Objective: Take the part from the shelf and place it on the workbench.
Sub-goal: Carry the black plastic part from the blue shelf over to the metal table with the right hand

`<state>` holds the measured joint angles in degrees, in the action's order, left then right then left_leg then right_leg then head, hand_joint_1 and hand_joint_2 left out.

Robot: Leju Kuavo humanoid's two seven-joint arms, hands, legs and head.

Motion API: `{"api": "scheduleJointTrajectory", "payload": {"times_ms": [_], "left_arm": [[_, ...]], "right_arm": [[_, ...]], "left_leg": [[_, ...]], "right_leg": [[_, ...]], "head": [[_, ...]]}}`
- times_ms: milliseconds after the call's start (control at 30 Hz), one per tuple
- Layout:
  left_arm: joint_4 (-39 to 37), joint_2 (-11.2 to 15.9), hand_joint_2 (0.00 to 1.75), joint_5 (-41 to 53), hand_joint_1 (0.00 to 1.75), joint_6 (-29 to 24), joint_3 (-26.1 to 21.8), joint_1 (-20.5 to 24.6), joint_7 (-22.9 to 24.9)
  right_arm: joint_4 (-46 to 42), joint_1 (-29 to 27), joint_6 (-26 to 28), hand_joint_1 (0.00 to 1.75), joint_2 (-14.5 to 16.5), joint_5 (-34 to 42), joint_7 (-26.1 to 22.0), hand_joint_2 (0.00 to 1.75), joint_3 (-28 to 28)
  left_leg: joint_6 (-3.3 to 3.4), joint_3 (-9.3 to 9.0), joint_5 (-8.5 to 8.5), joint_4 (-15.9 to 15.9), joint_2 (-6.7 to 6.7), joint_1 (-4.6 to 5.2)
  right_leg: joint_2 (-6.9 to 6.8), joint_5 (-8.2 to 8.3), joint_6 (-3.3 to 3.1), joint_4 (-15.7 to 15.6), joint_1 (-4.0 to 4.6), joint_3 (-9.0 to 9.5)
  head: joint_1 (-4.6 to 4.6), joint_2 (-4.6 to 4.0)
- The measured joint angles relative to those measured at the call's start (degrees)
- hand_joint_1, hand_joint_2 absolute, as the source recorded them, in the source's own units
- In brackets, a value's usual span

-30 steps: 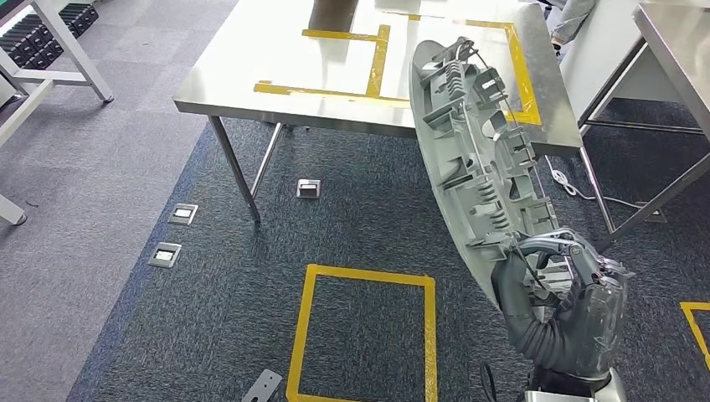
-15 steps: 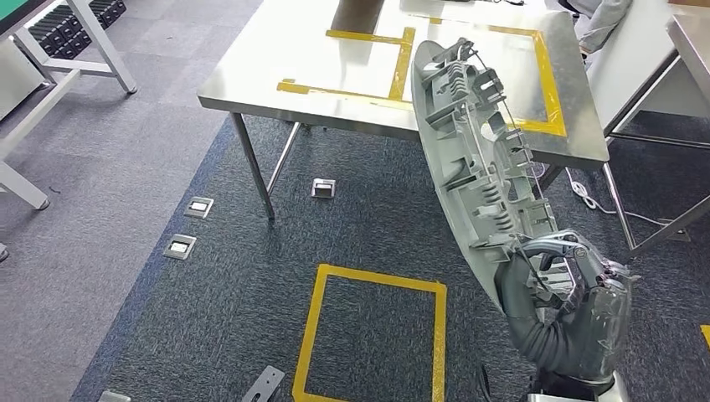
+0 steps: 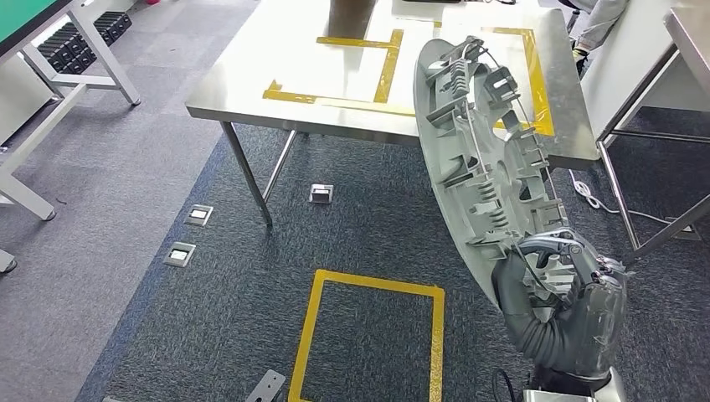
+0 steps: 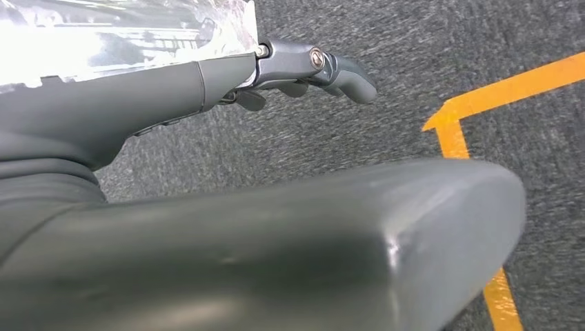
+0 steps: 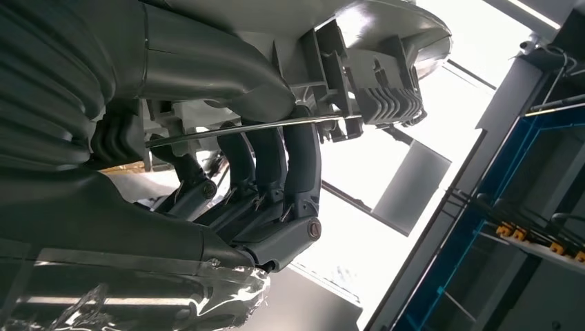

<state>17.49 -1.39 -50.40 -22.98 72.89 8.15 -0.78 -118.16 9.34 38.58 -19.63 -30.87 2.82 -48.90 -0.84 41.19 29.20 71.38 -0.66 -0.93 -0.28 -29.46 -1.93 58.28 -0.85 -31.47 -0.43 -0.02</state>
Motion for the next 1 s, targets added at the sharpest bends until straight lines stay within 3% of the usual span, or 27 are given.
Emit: {"api": "scheduleJointTrajectory", "payload": {"times_ms": [67, 100, 167, 267, 333, 400, 433, 467, 533, 567, 600, 700, 800, 900, 933, 967, 1000], "left_arm": [[0.0, 0.1, 1.75, 0.0, 0.00, 0.0, 0.0, 0.0, 0.0], [0.0, 0.1, 1.75, 0.0, 0.00, 0.0, 0.0, 0.0, 0.0], [0.0, 0.1, 1.75, 0.0, 0.00, 0.0, 0.0, 0.0, 0.0], [0.0, 0.2, 1.75, 0.0, 0.00, -0.1, 0.0, 0.1, 0.0], [0.0, 0.1, 1.75, 0.0, 0.00, -0.2, 0.0, 0.1, -0.1], [0.0, 0.1, 1.75, 0.0, 0.00, -0.2, 0.0, 0.0, -0.1], [0.0, 0.0, 1.75, 0.0, 0.00, -0.1, 0.0, -0.1, -0.1], [0.0, 0.0, 1.75, 0.0, 0.00, -0.1, 0.0, -0.2, -0.1], [0.0, 0.0, 1.75, 0.0, 0.00, -0.1, 0.0, -0.2, -0.1], [0.0, 0.0, 1.75, 0.0, 0.00, -0.1, 0.0, -0.2, -0.1], [0.0, 0.0, 1.75, 0.0, 0.00, -0.1, 0.0, -0.2, -0.1], [0.0, -0.1, 1.75, 0.2, 0.00, -0.1, 0.0, -0.1, -0.1], [0.0, 0.0, 1.75, 0.2, 0.00, 0.0, 0.0, 0.0, -0.1], [0.0, 0.0, 1.75, 0.3, 0.00, 0.0, 0.0, 0.0, 0.0], [0.0, 0.0, 1.75, 0.3, 0.00, 0.0, 0.0, -0.1, 0.0], [0.0, 0.0, 1.75, 0.3, 0.00, 0.0, 0.0, -0.1, 0.0], [0.0, 0.0, 1.75, 0.3, 0.00, 0.0, 0.0, -0.2, 0.0]], "right_arm": [[0.0, 0.0, 0.0, 1.75, 0.0, 0.0, 0.0, 1.75, 0.0], [0.0, 0.0, 0.0, 1.75, 0.0, 0.0, 0.0, 1.75, 0.0], [0.0, 0.1, 0.0, 1.75, 0.0, 0.0, 0.0, 1.75, 0.0], [0.0, 0.1, 0.1, 1.75, 0.0, 0.0, 0.0, 1.75, 0.1], [0.0, 0.1, 0.1, 1.75, 0.0, 0.0, 0.0, 1.75, 0.1], [0.0, 0.1, 0.1, 1.75, -0.1, 0.0, 0.0, 1.75, 0.0], [0.0, 0.1, 0.1, 1.75, -0.1, 0.0, 0.0, 1.75, 0.0], [0.0, 0.1, 0.1, 1.75, -0.1, 0.0, 0.0, 1.75, 0.0], [0.0, 0.0, 0.1, 1.75, -0.1, 0.0, 0.1, 1.75, 0.0], [0.0, 0.0, 0.1, 1.75, -0.1, 0.0, 0.1, 1.75, 0.0], [0.0, 0.0, 0.1, 1.75, -0.1, 0.0, 0.1, 1.75, 0.0], [0.0, 0.1, 0.0, 1.75, -0.1, 0.0, 0.1, 1.75, 0.0], [0.0, 0.1, 0.0, 1.75, -0.1, 0.0, 0.2, 1.75, 0.0], [0.0, 0.0, 0.0, 1.75, -0.1, -0.1, 0.2, 1.75, 0.0], [0.0, 0.0, 0.0, 1.75, -0.1, -0.1, 0.3, 1.75, 0.0], [0.0, 0.0, 0.0, 1.75, -0.1, -0.2, 0.3, 1.75, 0.0], [0.0, 0.0, 0.0, 1.75, -0.1, -0.2, 0.3, 1.75, 0.0]], "left_leg": [[0.83, -2.96, -4.06, -6.9, 0.05, 0.31], [1.24, -4.10, -4.88, -9.3, 0.09, 0.52], [1.88, -4.92, -4.35, -10.9, 0.16, 0.89], [2.54, -5.40, -3.44, -12.2, 0.15, 0.49], [2.85, -5.80, -3.26, -12.7, 0.07, 0.19], [3.04, -6.04, -2.93, -12.7, 0.01, 0.18], [3.05, -6.27, -2.71, -12.7, -0.02, 0.19], [2.99, -6.62, -2.43, -12.7, -0.08, 0.19], [2.73, -7.62, -1.76, -12.7, -0.25, 0.18], [2.50, -8.06, -1.41, -12.7, -0.32, 0.28], [2.22, -8.34, -1.12, -12.6, -0.36, 0.36], [1.29, -8.45, -0.72, -12.6, -0.30, 0.45], [0.31, -7.89, 0.82, -10.8, -0.13, 0.36], [-0.40, -2.97, 4.70, -0.6, 0.00, 0.13], [-0.51, -1.36, 5.05, 2.1, 0.01, 0.08], [-0.53, -0.55, 4.28, 3.0, 0.01, 0.06], [-0.45, -0.78, 2.36, 1.5, 0.02, 0.06]], "right_leg": [[0.04, -0.74, 0.29, 0.0, 0.16, 0.82], [0.03, -0.99, 0.53, 0.1, 0.20, 0.97], [-0.06, -1.23, 1.12, 0.1, 0.26, 0.76], [-0.23, -2.21, 2.07, 1.1, 0.33, 0.23], [-0.11, -4.61, 2.51, 6.0, 0.25, -2.46], [-0.04, -7.02, 2.81, 13.5, 0.14, -7.07], [-0.03, -7.01, 2.91, 15.8, 0.11, -8.81], [-0.03, -5.67, 2.94, 15.9, 0.09, -9.55], [-0.05, -0.22, 2.75, 10.1, 0.05, -8.07], [-0.06, 1.99, 2.54, 6.5, 0.12, -6.75], [-0.05, 3.20, 2.26, 3.6, 0.22, -5.55], [0.20, 2.60, 1.28, 1.0, 0.46, -4.37], [0.24, 2.28, 0.35, 0.3, 0.02, -3.37], [0.11, 1.55, -0.26, 0.1, -0.07, -2.16], [0.18, 1.22, -0.29, 0.1, -0.04, -1.75], [0.26, 0.84, -0.25, 0.1, -0.02, -1.28], [0.35, 0.44, -0.16, 0.1, -0.01, -0.72]], "head": [[0.00, 0.00], [0.00, 0.00], [-0.08, 0.00], [-0.17, 0.00], [0.26, 0.00], [0.60, 0.00], [0.65, 0.00], [0.68, 0.00], [0.76, 0.00], [0.81, -0.01], [0.86, -0.01], [0.87, 0.00], [0.56, 0.00], [0.03, 0.00], [-0.06, 0.00], [-0.11, 0.00], [-0.17, 0.00]]}}
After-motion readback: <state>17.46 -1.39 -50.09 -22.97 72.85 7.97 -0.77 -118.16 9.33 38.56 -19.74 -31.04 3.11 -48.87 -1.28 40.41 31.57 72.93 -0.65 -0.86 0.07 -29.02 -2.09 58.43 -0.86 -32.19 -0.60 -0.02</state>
